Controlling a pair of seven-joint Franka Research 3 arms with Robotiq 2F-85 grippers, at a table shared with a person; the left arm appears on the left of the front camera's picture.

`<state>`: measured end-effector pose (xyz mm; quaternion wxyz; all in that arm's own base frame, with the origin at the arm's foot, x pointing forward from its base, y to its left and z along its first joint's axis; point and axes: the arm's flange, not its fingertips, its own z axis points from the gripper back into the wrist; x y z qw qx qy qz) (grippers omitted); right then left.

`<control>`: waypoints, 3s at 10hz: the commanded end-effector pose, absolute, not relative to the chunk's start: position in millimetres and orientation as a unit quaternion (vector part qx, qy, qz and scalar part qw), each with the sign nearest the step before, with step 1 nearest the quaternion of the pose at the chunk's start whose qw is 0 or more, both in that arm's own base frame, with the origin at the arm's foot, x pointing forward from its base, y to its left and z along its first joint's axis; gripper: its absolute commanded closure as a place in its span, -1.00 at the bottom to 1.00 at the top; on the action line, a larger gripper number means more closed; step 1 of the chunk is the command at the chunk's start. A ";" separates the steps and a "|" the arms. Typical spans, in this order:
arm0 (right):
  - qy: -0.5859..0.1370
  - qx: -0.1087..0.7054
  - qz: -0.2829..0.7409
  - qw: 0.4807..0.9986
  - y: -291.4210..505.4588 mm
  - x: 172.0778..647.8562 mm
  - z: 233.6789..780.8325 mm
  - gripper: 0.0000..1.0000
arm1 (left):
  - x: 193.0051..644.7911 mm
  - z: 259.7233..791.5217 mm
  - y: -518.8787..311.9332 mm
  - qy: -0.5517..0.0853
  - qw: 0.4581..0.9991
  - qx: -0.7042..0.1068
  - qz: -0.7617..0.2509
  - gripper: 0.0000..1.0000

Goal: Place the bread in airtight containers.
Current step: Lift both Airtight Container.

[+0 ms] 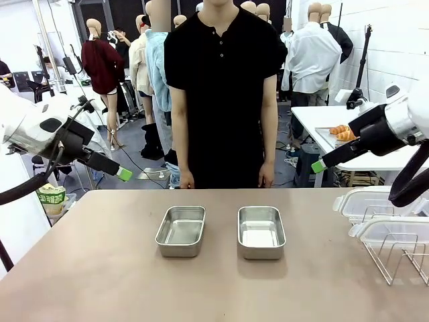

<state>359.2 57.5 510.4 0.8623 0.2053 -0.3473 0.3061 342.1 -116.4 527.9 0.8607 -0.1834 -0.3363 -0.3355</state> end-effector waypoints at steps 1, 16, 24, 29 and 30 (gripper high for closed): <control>-0.348 0.204 0.308 0.861 57.6 358.7 511.4 -1.00 | 342.0 527.7 -116.8 -0.336 0.860 -0.183 -0.337 -1.00; -0.348 0.204 0.308 0.861 57.6 358.7 511.4 -1.00 | 342.0 527.7 -116.8 -0.336 0.860 -0.183 -0.337 -1.00; -0.348 0.204 0.308 0.861 57.6 358.7 511.4 -1.00 | 342.0 527.7 -116.8 -0.336 0.860 -0.183 -0.337 -1.00; -0.348 0.204 0.308 0.861 57.6 358.7 511.4 -1.00 | 342.0 527.7 -116.8 -0.336 0.860 -0.183 -0.337 -1.00; -0.348 0.204 0.308 0.861 57.6 358.7 511.4 -1.00 | 342.0 527.7 -116.8 -0.336 0.860 -0.183 -0.337 -1.00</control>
